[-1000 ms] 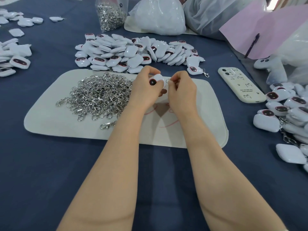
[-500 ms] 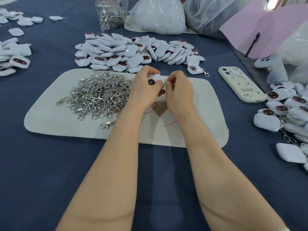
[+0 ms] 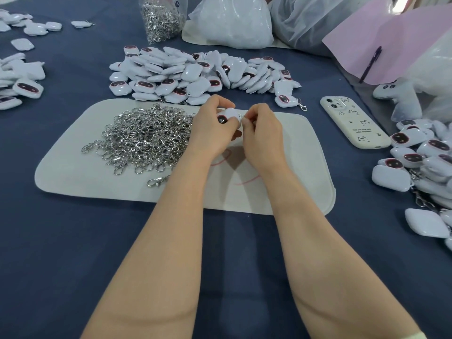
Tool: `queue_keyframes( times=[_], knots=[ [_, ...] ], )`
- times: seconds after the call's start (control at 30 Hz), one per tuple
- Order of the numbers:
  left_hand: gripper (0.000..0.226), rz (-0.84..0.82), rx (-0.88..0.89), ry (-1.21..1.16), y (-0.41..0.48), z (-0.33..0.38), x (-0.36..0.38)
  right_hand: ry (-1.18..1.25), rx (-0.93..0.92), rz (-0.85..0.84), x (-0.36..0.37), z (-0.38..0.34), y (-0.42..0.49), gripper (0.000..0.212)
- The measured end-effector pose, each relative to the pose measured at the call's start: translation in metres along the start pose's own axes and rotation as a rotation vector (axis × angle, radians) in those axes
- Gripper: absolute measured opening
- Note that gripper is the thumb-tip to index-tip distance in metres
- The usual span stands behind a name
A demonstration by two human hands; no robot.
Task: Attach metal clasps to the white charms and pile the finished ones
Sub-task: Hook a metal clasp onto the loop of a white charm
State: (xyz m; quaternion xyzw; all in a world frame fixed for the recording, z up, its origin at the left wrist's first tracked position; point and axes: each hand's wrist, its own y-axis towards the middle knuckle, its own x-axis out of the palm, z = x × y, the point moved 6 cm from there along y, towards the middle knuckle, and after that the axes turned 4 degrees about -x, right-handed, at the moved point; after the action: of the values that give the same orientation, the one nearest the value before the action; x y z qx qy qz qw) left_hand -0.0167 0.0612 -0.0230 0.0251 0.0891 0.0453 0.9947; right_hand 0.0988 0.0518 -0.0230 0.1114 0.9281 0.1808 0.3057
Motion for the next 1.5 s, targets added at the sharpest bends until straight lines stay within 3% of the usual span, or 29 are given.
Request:
queue_keyframes(
  times=[0.63, 0.73, 0.87, 1.07, 1.33, 1.5],
  knots=[
    [0.026, -0.041, 0.129, 0.396, 0.001, 0.005, 0.005, -0.170, -0.025, -0.064, 0.004, -0.004, -0.001, 0.013],
    [0.022, -0.019, 0.003, 0.175, 0.002, 0.000, 0.003, -0.123, -0.047, -0.040, 0.003, -0.006, 0.000, 0.014],
    [0.011, 0.022, -0.203, -0.269, 0.001, -0.007, 0.002, 0.117, -0.018, 0.017, 0.000, -0.005, 0.000, 0.018],
    [0.017, -0.044, -0.450, -0.654, -0.003, -0.012, 0.013, 0.213, 0.036, 0.052, 0.000, 0.000, 0.002, 0.014],
    [0.006, -0.212, -0.591, -0.877, -0.007, -0.013, 0.020, 0.254, 0.008, 0.137, -0.012, -0.005, -0.001, 0.004],
    [0.009, -0.162, -0.562, -0.831, -0.008, -0.014, 0.019, 0.178, -0.026, 0.145, -0.015, -0.008, -0.002, 0.009]
  ],
)
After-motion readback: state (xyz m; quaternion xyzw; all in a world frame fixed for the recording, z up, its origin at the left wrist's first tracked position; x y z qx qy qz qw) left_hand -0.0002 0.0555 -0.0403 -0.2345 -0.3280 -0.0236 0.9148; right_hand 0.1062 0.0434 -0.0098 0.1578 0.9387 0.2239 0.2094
